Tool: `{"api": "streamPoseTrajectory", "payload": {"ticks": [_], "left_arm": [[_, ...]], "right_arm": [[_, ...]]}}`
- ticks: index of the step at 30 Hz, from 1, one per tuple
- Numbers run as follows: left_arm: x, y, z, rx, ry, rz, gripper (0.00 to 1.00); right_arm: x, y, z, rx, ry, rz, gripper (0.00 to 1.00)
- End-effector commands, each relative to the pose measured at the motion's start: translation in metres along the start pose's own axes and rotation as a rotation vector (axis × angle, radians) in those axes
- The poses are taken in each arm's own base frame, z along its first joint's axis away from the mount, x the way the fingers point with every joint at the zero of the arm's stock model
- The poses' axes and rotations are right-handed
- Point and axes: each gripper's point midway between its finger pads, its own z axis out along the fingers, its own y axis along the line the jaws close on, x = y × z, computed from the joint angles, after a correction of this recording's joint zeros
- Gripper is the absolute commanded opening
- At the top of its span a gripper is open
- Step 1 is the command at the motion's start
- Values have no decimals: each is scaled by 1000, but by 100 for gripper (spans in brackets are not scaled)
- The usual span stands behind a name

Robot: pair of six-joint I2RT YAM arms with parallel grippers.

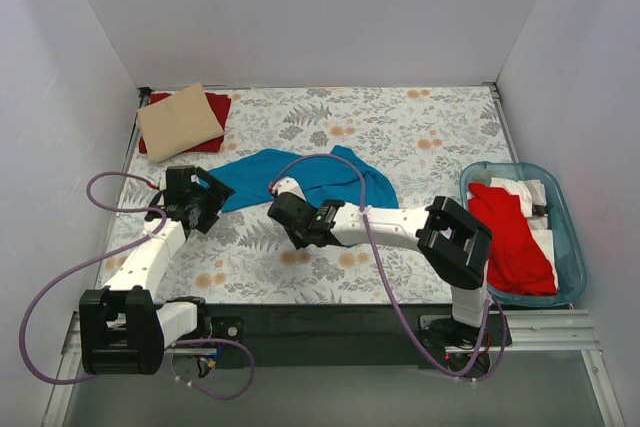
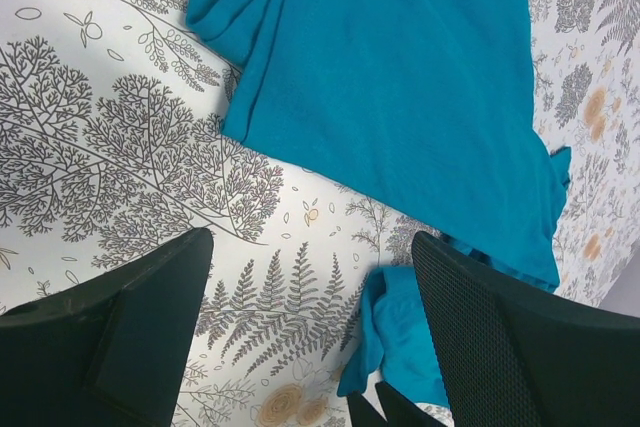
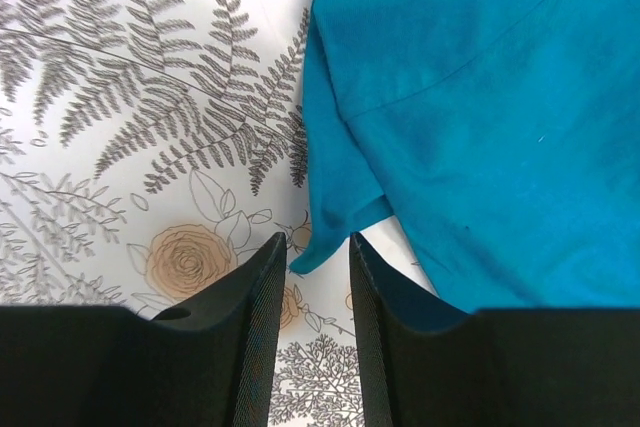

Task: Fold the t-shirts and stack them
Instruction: Flatten the tshirt out

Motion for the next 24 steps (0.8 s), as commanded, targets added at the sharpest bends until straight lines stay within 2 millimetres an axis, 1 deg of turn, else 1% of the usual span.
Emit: {"api": "streamPoseTrajectory", "payload": {"ticks": [1,3,5,6,8,9,10,11,12,14,15,17,18,20,21,23,24], "left_arm": [[-1,-4,-3,31,-4,7,80],[0,-4,-2,29,-1,5,80],[1,-1,1,19,3,2,79],[1,1,2,15,2,-1,79],[1,6,6,-4,-7,-17,78],[5,13,9,-17,1,-20,77],[6,13,11,-13,-1,-25,75],[3,20,16,-44,-23,-37,72],[6,25,19,-61,-18,-41,71],[7,28,26,-75,-19,-62,63],[8,29,28,-81,-16,-66,61],[5,30,32,-90,-28,-76,57],[4,34,35,-114,-35,-78,52],[-1,31,38,-121,-50,-76,50],[-1,32,41,-138,-52,-79,49],[-11,26,43,-140,-80,-82,49],[-12,24,45,-143,-82,-82,48]], "right_arm": [[3,4,12,12,20,-4,38],[7,5,20,14,39,-11,38],[6,4,23,18,43,-12,38],[3,-1,21,26,38,-2,33],[-6,-11,16,44,17,17,21],[-16,-23,8,50,-7,40,4],[-23,-30,3,54,-23,54,1],[-28,-37,-3,59,-35,66,1],[-40,-51,-17,62,-71,91,1],[-52,-65,-34,73,-110,111,1],[-63,-80,-53,81,-147,143,1],[-73,-97,-72,94,-186,168,1],[-84,-113,-93,102,-230,203,1],[-91,-131,-111,112,-269,236,1],[-99,-148,-130,120,-314,270,1],[-100,-165,-146,130,-338,295,1],[-106,-181,-163,143,-380,327,1]]}}
